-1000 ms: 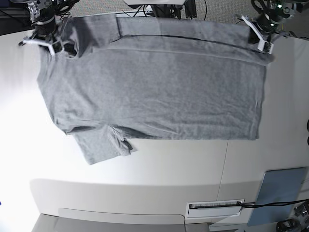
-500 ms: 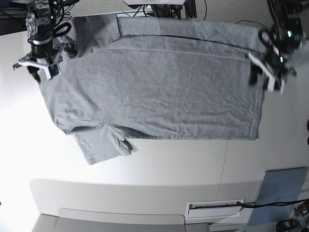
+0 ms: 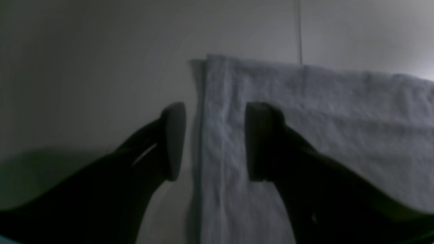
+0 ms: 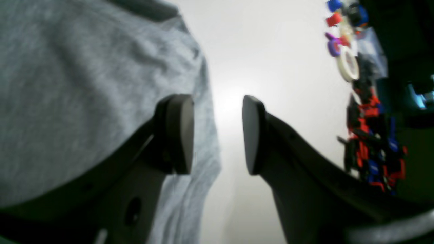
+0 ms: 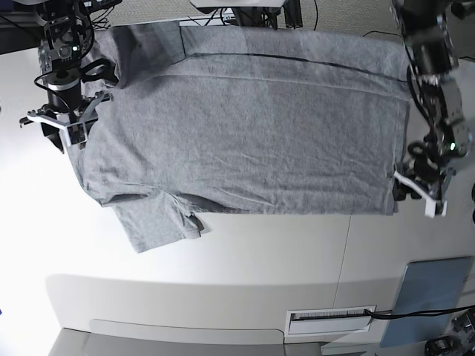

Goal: Fold the T-shirt properly
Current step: 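Move left gripper along the hem to the opposite hem corner and grasp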

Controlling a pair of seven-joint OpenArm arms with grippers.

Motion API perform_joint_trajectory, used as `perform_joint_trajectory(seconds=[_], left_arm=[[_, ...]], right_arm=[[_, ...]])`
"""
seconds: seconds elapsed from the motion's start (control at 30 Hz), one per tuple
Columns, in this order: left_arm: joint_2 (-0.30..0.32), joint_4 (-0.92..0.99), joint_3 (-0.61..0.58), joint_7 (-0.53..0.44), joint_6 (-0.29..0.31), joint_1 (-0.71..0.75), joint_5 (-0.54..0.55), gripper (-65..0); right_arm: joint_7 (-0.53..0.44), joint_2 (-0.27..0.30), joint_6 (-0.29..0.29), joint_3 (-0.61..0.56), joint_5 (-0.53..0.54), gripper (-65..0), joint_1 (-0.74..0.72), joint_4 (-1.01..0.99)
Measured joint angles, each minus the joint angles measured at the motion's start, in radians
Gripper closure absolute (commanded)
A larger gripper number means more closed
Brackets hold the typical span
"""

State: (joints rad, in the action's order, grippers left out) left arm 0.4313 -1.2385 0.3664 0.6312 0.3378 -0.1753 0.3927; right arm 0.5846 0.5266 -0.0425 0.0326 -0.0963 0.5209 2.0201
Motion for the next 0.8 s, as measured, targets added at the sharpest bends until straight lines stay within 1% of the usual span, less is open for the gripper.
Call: perform_joint_trajectory(seconds=[0.07, 0.13, 0.17, 0.23, 0.27, 0.3, 0.37, 0.47, 0.5, 0.53, 0.57, 0.6, 0.63, 0.73, 0.8], left_arm=[[0.003, 0.079, -0.040, -0.004, -0.001, -0.072, -0.020, -29.6], [0.003, 0.157, -0.097, -0.014, -0.008, -0.141, -0.052, -29.6], [0.002, 0.197, -0.128, -0.015, -0.031, -0.171, -0.073, -29.6], [-0.003, 0.281, -0.181, -0.030, -0.119, -0.222, -0.131, -29.6], [-0.003, 0.320, -0.199, -0.037, -0.149, -0.245, -0.153, -29.6], [-0.001, 0.359, -0.211, -0.044, -0.161, -0.268, -0.167, -29.6], [0.003, 0.429, -0.222, -0.053, -0.161, -0.313, -0.199, -29.6], [0.006, 0.529, -0.221, -0.059, -0.161, -0.371, -0.217, -29.6], [0.007, 0.559, -0.221, -0.061, -0.146, -0.381, -0.220, -29.6], [0.007, 0.589, -0.221, -0.060, -0.107, -0.388, -0.222, -29.6], [0.009, 0.609, -0.221, -0.077, -0.056, -0.391, -0.220, -29.6], [0.012, 0.627, -0.220, -0.074, -0.006, -0.399, -0.208, -29.6], [0.013, 0.638, -0.220, -0.068, 0.027, -0.404, -0.203, -29.6], [0.012, 0.642, -0.220, -0.065, 0.068, -0.404, -0.169, -29.6], [0.012, 0.643, -0.220, -0.064, 0.074, -0.404, -0.150, -29.6]], right_arm=[[0.010, 0.000, 0.018, 0.000, 0.005, -23.8, 0.000, 0.000], [0.019, 0.000, 0.017, 0.000, 0.004, -23.8, 0.000, 0.000], [0.030, 0.000, 0.018, 0.000, 0.004, -23.8, 0.000, 0.000], [0.050, 0.000, 0.019, 0.000, 0.004, -23.8, 0.000, 0.000], [0.058, 0.000, 0.016, 0.000, 0.004, -23.8, 0.000, 0.000], [0.066, 0.000, 0.017, 0.000, 0.004, -23.8, 0.000, 0.000], [0.071, 0.000, 0.018, 0.000, 0.004, -23.8, 0.000, 0.000], [0.074, 0.000, 0.018, 0.000, 0.003, -23.8, 0.000, 0.000], [0.074, 0.000, 0.018, 0.000, 0.003, -23.8, 0.000, 0.000], [0.074, 0.000, 0.018, 0.000, 0.001, -23.8, 0.000, 0.000], [0.074, 0.000, 0.018, 0.000, 0.000, -23.8, 0.000, 0.000], [0.073, 0.000, 0.018, 0.000, 0.001, -23.8, 0.000, 0.000], [0.074, 0.000, 0.018, 0.000, 0.001, -23.8, 0.000, 0.000], [0.074, 0.000, 0.018, 0.000, 0.001, -23.8, 0.000, 0.000], [0.074, 0.000, 0.018, 0.000, 0.001, -23.8, 0.000, 0.000]])
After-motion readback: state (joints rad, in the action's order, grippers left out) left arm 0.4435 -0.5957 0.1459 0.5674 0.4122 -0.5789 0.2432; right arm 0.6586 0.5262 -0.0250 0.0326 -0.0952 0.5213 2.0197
